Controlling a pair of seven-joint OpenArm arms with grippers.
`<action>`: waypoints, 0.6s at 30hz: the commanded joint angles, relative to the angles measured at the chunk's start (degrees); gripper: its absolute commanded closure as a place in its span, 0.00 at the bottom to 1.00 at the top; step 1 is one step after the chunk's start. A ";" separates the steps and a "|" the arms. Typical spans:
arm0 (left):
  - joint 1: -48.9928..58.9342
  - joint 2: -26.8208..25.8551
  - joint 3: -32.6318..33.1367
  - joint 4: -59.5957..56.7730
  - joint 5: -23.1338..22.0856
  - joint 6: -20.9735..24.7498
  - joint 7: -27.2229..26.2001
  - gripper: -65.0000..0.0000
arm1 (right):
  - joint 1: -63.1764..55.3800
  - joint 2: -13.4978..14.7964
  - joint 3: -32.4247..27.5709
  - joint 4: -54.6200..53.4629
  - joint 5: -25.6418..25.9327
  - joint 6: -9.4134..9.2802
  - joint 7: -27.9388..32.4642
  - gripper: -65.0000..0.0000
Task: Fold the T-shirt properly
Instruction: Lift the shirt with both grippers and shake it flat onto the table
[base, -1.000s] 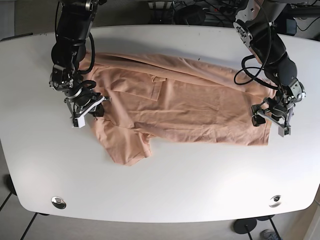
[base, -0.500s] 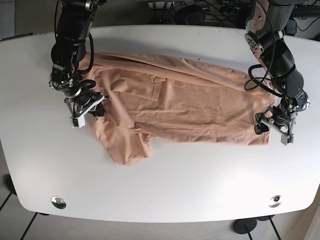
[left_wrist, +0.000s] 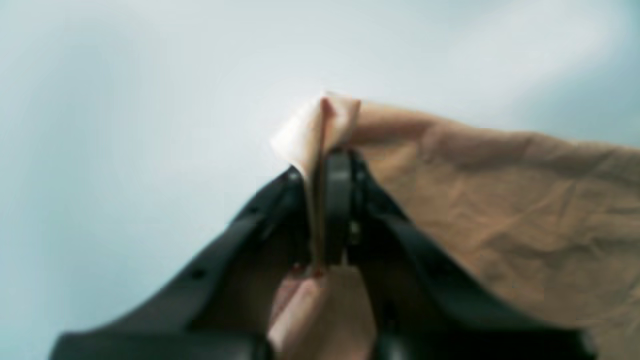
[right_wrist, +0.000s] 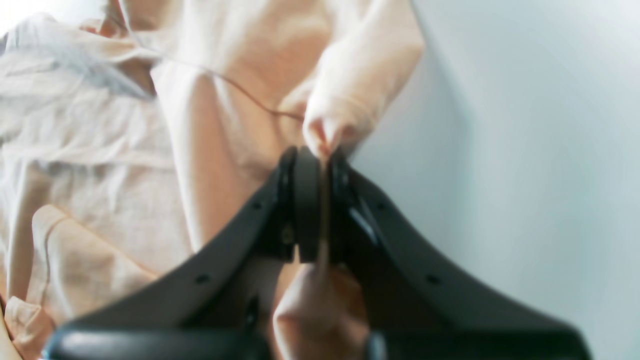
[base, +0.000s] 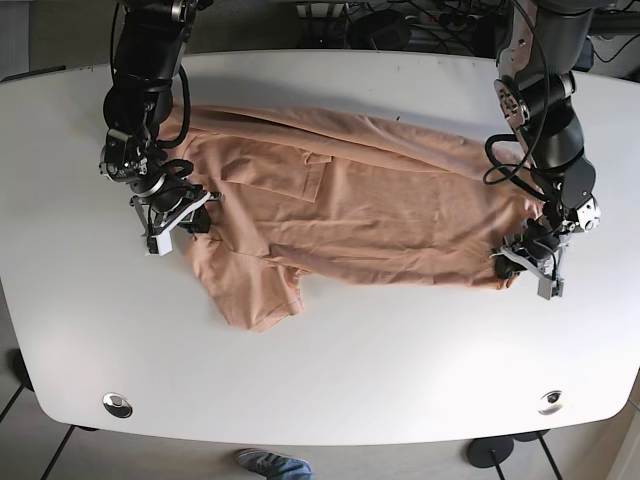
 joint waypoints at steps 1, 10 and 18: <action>1.34 -0.06 -0.01 2.57 2.60 -0.89 5.00 0.99 | 0.50 0.33 0.00 0.75 -0.14 0.13 0.12 0.97; 19.36 5.57 -0.19 46.35 2.60 -4.71 20.91 0.99 | -10.23 0.68 -0.09 21.68 7.95 -0.22 -5.16 0.97; 8.98 5.66 0.16 54.88 2.77 -4.71 28.21 0.99 | -3.46 5.43 -0.09 31.17 7.95 -0.31 -9.99 0.97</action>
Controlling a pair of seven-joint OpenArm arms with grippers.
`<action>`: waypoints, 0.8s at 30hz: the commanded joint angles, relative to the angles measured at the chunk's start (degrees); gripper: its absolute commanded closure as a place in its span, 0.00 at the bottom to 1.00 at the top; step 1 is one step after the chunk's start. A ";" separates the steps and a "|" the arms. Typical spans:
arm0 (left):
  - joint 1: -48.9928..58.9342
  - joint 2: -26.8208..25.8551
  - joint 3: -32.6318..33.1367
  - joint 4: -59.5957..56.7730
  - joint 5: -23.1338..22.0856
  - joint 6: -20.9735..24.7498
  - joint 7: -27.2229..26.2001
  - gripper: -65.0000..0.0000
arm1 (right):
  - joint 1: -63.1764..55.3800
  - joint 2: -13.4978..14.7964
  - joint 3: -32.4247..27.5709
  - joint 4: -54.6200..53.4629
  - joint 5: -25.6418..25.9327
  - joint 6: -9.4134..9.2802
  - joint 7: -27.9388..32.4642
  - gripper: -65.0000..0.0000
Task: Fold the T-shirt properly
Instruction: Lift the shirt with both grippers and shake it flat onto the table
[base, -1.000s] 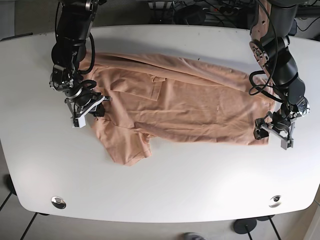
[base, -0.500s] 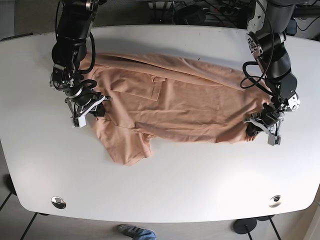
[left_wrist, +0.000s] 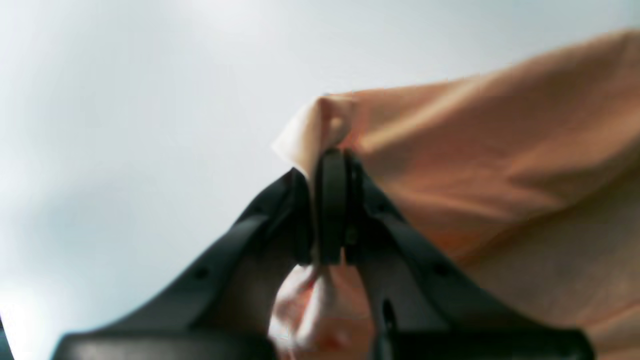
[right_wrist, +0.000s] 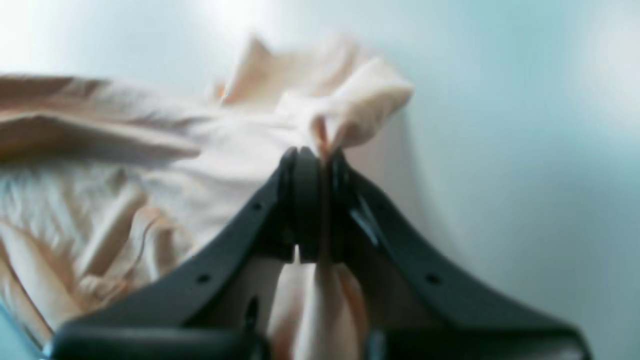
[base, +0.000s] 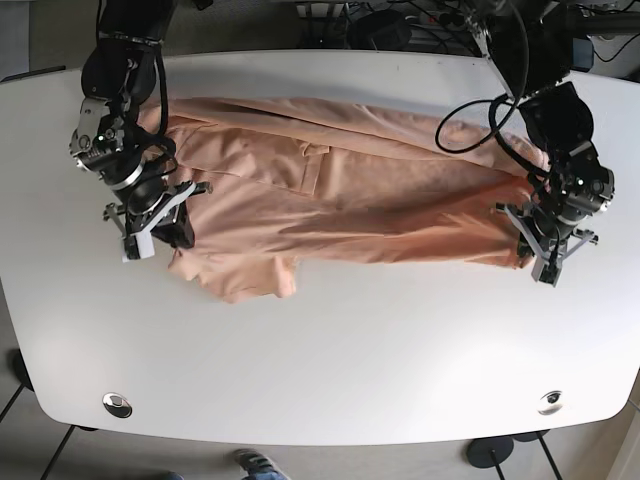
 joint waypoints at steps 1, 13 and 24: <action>-7.10 -1.03 -0.03 1.24 -0.88 0.14 0.17 0.99 | 5.45 2.20 0.41 1.60 1.02 0.11 -1.48 0.97; -42.18 -1.47 4.89 -14.14 -0.70 0.14 2.63 0.99 | 47.74 8.26 -6.97 -20.55 0.76 0.20 -2.36 0.97; -50.62 -5.87 7.44 -14.41 -0.96 0.14 2.99 0.99 | 60.05 10.02 -6.45 -20.29 1.20 0.55 -10.97 0.97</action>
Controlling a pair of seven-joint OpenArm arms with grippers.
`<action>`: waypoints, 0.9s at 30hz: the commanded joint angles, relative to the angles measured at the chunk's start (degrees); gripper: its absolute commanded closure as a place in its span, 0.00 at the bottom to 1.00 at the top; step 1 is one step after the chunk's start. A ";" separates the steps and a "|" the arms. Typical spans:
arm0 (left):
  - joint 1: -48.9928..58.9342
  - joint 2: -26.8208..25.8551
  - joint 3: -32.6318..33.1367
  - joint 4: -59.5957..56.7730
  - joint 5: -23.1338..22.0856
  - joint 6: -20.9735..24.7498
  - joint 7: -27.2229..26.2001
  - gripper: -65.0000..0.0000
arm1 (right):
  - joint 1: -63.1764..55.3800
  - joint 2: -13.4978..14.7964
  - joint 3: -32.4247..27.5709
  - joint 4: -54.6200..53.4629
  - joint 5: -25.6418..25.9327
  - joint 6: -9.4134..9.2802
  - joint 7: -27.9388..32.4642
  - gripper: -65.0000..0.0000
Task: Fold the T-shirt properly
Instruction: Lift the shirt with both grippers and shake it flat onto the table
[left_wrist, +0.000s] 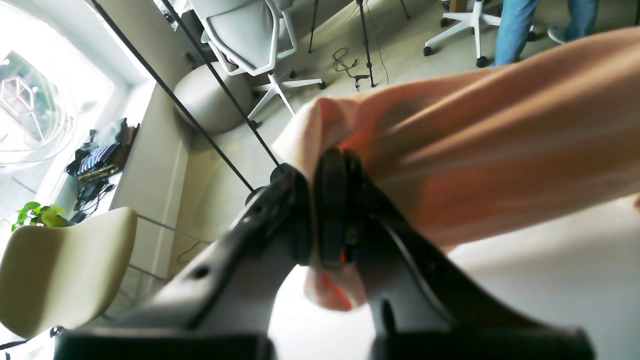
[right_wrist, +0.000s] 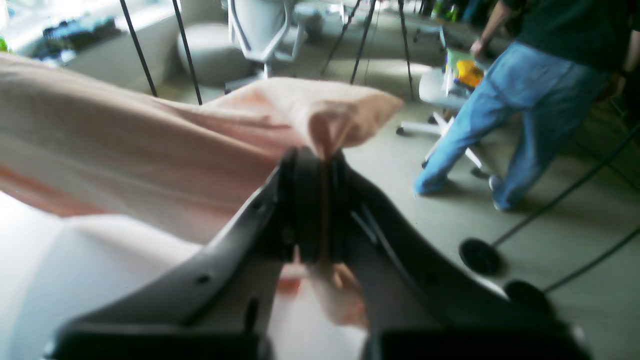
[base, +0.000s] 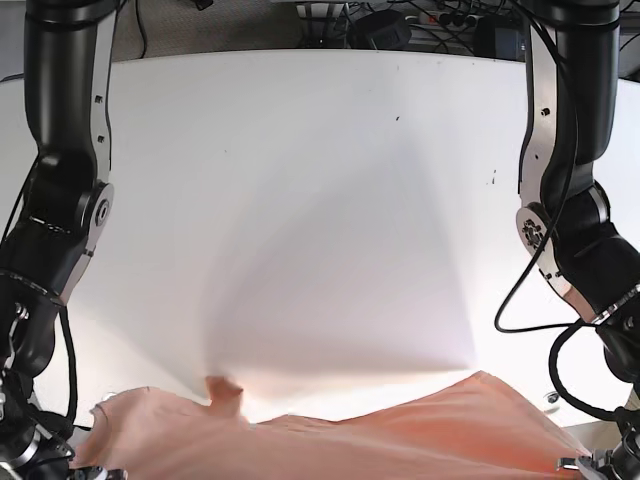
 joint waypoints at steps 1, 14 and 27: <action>2.49 -1.78 -0.06 3.98 -0.29 0.16 -1.01 0.99 | -3.49 0.54 0.42 4.42 -0.07 0.05 0.92 0.97; 56.99 -0.11 -17.02 21.48 -0.46 0.16 -5.59 0.99 | -61.77 -10.89 9.91 28.07 -0.24 -0.22 1.18 0.97; 71.68 4.37 -28.80 23.06 -0.37 0.16 -5.59 0.99 | -80.85 -12.56 11.23 30.35 -0.16 0.05 2.50 0.97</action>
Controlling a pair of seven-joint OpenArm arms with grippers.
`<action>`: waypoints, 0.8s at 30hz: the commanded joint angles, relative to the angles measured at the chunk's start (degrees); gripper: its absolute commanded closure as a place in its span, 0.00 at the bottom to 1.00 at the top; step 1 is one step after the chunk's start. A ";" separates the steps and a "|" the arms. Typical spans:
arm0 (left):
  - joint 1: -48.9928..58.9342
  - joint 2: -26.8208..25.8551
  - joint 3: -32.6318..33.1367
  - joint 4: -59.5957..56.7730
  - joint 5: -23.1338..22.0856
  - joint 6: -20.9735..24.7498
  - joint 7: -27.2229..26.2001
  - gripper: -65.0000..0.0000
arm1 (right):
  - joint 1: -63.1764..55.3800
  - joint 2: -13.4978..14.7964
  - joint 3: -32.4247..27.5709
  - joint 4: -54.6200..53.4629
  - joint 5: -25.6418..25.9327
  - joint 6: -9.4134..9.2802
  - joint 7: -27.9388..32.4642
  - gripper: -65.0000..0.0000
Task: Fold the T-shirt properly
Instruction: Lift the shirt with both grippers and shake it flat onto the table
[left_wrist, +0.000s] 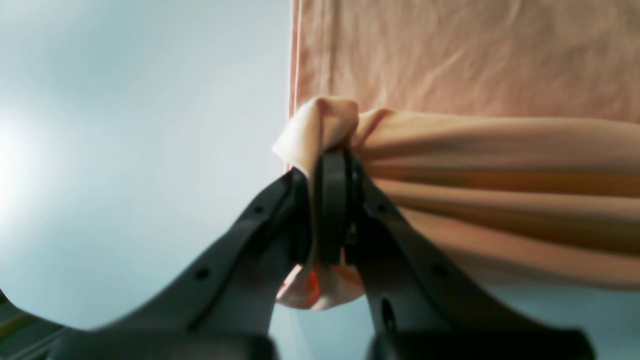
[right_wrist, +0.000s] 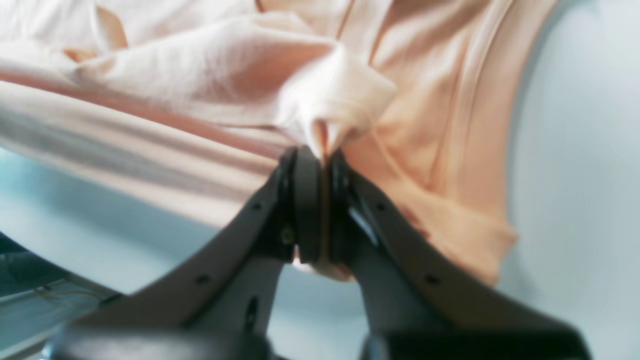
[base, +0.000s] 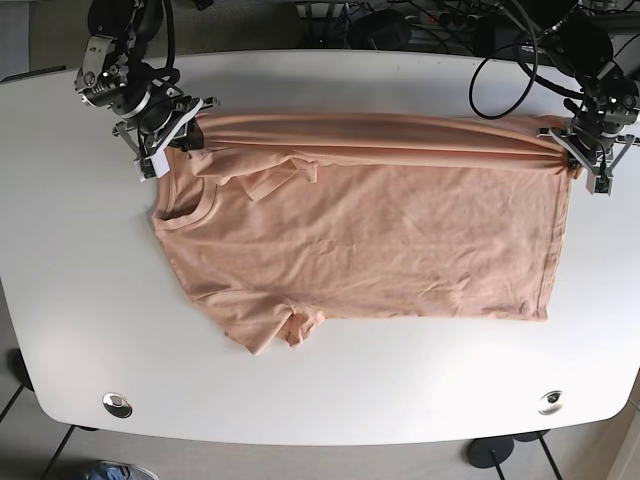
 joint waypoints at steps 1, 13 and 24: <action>1.39 -0.98 -1.11 1.31 0.70 0.62 -1.13 0.99 | -1.98 0.62 0.43 1.28 -0.55 -0.33 3.43 0.97; 8.33 -0.98 -1.11 1.31 0.87 0.62 -1.13 0.99 | -4.96 -0.44 1.14 1.20 -0.55 -0.33 4.66 0.97; 6.40 -2.22 2.58 3.16 0.78 0.62 -1.13 0.49 | -4.96 -2.46 9.31 4.10 -0.46 -0.24 4.31 0.32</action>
